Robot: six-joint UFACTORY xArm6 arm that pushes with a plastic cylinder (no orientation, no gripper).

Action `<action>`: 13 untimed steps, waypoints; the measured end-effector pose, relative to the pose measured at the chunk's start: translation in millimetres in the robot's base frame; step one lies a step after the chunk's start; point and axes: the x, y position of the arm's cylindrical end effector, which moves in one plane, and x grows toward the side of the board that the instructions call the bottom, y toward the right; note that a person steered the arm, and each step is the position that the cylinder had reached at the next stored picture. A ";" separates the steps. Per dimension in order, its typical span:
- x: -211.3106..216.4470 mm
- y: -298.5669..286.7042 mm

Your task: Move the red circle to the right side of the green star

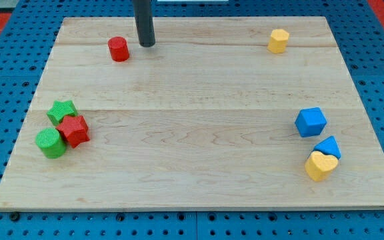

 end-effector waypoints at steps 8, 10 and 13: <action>94.9 4.1; 175.6 -25.1; 124.2 2.7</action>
